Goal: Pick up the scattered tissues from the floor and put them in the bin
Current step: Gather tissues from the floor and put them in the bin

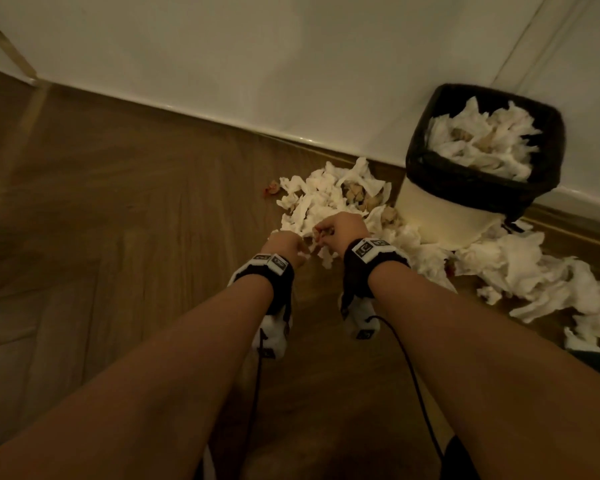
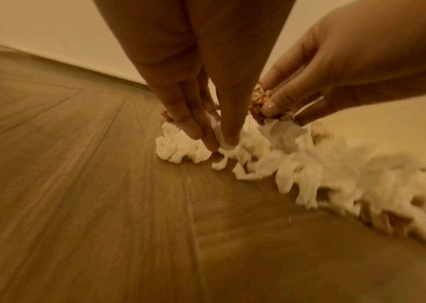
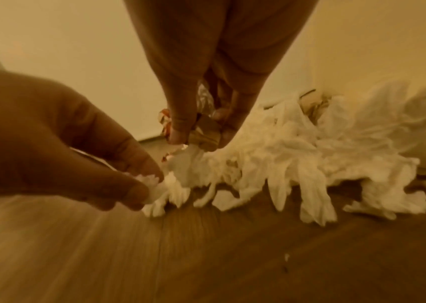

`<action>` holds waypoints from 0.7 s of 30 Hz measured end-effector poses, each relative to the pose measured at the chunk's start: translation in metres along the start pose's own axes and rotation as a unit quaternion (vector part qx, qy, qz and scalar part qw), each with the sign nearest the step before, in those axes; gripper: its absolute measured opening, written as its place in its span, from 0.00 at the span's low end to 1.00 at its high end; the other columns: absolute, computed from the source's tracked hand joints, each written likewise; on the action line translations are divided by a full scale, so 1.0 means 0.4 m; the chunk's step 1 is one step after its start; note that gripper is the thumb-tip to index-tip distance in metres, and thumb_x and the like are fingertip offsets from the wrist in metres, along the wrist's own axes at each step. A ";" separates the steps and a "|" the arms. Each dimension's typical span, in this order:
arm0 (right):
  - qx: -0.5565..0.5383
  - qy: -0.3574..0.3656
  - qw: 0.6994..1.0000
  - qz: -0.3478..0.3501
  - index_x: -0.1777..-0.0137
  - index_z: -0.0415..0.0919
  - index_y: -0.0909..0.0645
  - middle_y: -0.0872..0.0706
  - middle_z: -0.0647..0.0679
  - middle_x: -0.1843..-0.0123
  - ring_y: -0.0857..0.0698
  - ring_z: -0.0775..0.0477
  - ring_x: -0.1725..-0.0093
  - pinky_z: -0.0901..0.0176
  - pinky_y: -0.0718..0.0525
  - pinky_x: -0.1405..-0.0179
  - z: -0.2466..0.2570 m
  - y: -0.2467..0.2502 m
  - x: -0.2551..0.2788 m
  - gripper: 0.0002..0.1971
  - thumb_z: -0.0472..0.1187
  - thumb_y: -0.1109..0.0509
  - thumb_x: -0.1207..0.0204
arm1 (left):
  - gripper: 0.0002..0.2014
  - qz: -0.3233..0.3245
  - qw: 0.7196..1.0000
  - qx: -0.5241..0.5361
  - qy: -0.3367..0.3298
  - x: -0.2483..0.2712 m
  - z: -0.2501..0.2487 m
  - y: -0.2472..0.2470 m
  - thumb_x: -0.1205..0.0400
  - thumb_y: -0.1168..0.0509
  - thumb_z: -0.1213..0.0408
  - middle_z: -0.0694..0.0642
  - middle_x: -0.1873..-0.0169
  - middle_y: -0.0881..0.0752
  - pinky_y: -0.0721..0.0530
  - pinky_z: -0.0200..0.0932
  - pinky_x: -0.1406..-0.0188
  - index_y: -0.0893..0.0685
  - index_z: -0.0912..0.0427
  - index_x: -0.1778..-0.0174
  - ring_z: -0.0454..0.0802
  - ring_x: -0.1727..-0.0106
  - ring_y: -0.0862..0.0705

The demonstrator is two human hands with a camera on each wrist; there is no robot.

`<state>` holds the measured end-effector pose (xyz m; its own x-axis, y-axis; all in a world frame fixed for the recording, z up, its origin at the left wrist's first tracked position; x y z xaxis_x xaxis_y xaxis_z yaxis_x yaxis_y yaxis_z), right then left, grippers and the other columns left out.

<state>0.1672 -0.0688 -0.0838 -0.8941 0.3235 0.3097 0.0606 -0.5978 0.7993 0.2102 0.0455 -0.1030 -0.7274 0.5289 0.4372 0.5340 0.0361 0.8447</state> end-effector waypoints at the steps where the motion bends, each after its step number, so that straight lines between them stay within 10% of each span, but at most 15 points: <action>1: -0.018 0.002 1.000 -0.018 0.36 0.41 0.16 0.15 0.43 0.36 0.19 0.44 0.36 0.63 0.26 0.37 0.004 0.020 0.001 0.15 0.34 0.31 0.23 | 0.12 -0.027 0.999 0.024 -0.001 -0.005 -0.006 0.019 0.20 0.33 0.63 0.60 0.39 0.17 0.20 0.47 0.39 0.14 0.57 0.42 0.56 0.37 0.20; 9: -0.140 0.019 0.976 -0.163 0.40 0.43 0.14 0.12 0.46 0.41 0.16 0.49 0.42 0.70 0.28 0.44 0.024 0.227 0.017 0.16 0.37 0.25 0.28 | 0.05 -0.198 0.958 0.200 -0.046 -0.016 -0.123 0.193 0.23 0.31 0.63 0.53 0.50 0.12 0.23 0.35 0.59 0.13 0.53 0.53 0.45 0.54 0.15; 16: -0.229 0.068 0.924 -0.299 0.43 0.38 0.13 0.11 0.43 0.45 0.14 0.45 0.44 0.54 0.18 0.38 0.019 0.423 0.078 0.14 0.34 0.25 0.29 | 0.05 -0.295 0.885 0.341 -0.120 -0.003 -0.288 0.318 0.26 0.28 0.64 0.52 0.60 0.11 0.13 0.47 0.52 0.16 0.50 0.63 0.49 0.58 0.13; 21: -0.210 0.023 0.897 -0.388 0.40 0.43 0.14 0.14 0.45 0.41 0.17 0.51 0.45 0.71 0.24 0.45 -0.069 0.538 0.130 0.15 0.38 0.25 0.28 | 0.04 -0.302 0.881 0.307 -0.196 0.001 -0.434 0.342 0.25 0.28 0.63 0.51 0.56 0.13 0.16 0.38 0.56 0.15 0.49 0.61 0.44 0.60 0.15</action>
<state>0.1213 -0.2009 0.0901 -0.6124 0.7376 -0.2845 -0.7522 -0.4327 0.4970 0.2081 -0.0966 0.0662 -0.8187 0.5032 -0.2767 0.3195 0.7995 0.5086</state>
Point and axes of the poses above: each hand's wrist, its own x-axis away from the middle knuckle, its own y-axis out of the back of the hand, z = x × y, the point moved 5 cm from there along -x, towards the middle knuckle
